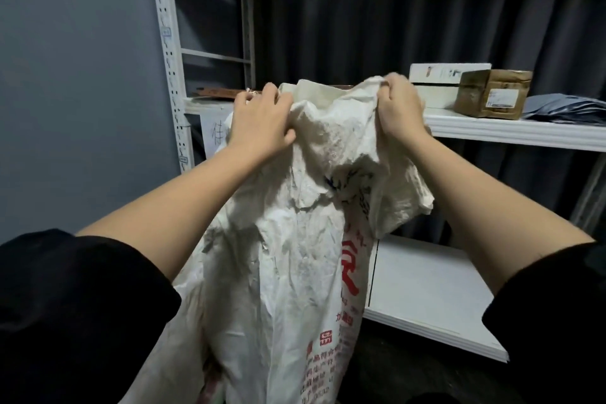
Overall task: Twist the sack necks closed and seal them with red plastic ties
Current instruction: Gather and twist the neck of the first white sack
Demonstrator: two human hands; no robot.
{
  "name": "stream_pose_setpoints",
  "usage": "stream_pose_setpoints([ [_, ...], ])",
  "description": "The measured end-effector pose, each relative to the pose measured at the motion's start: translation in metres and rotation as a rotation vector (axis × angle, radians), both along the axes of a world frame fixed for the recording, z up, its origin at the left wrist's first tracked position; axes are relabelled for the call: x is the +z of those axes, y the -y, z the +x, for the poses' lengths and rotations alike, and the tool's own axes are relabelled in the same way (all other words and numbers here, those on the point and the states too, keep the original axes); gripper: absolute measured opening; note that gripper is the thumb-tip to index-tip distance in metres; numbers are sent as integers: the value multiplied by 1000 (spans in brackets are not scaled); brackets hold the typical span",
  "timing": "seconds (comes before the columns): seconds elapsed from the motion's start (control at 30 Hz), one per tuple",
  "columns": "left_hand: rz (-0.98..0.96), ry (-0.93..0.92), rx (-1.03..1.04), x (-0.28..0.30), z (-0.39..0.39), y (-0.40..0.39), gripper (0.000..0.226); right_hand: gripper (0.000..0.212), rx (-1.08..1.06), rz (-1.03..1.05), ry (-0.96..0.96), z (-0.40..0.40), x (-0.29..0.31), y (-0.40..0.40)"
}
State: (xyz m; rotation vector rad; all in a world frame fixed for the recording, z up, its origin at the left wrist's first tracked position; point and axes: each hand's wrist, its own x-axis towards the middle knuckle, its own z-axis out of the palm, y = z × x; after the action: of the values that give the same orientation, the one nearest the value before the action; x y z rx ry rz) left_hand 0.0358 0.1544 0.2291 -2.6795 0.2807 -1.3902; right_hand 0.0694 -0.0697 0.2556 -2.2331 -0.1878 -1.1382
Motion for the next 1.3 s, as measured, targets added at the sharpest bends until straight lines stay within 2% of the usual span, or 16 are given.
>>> stream_pose_setpoints([
  [0.1,-115,-16,-16,6,-2,1,30,29,90,-24,28,-7,3,-10],
  [0.23,-270,27,-83,15,-7,-4,16,41,152,-55,-180,-5,0,-11],
  [0.37,-438,41,-113,26,-10,-7,21,40,306,-20,-161,-14,8,-18],
  [0.5,-407,-30,-245,22,-15,-3,20,96,476,-316,-339,-23,11,-41],
  [0.53,-407,-68,-288,20,-16,-1,19,100,518,-339,-402,-23,10,-45],
  [0.63,-408,-50,-379,5,-22,1,24,68,503,-307,-399,-15,4,-49],
  [0.73,-273,273,-299,-25,-34,4,32,39,367,-240,-247,-7,-3,-48],
  [0.77,-244,216,-298,-38,-37,6,31,35,332,-191,-225,-5,-4,-45],
  [0.83,-275,-196,-183,-64,-39,10,42,29,288,-82,-190,-2,-4,-40],
  [0.93,-382,-736,136,-102,-31,13,96,18,250,33,-123,-5,1,-36],
  [0.97,-464,-838,141,-110,-31,15,108,17,250,54,-100,-7,2,-37],
  [1.03,-709,-937,-6,-120,-27,21,114,18,247,70,-70,-11,4,-40],
  [1.1,-989,-968,-242,-123,-23,31,100,19,219,100,-49,-13,5,-42],
  [1.13,-1062,-938,-326,-124,-22,37,83,20,192,116,-39,-15,6,-41],
  [1.2,-1053,-760,-351,-124,-17,43,42,20,137,144,-27,-18,9,-36],
  [1.3,-1188,-566,-360,-116,-12,38,25,21,66,158,-23,-20,12,-26],
])
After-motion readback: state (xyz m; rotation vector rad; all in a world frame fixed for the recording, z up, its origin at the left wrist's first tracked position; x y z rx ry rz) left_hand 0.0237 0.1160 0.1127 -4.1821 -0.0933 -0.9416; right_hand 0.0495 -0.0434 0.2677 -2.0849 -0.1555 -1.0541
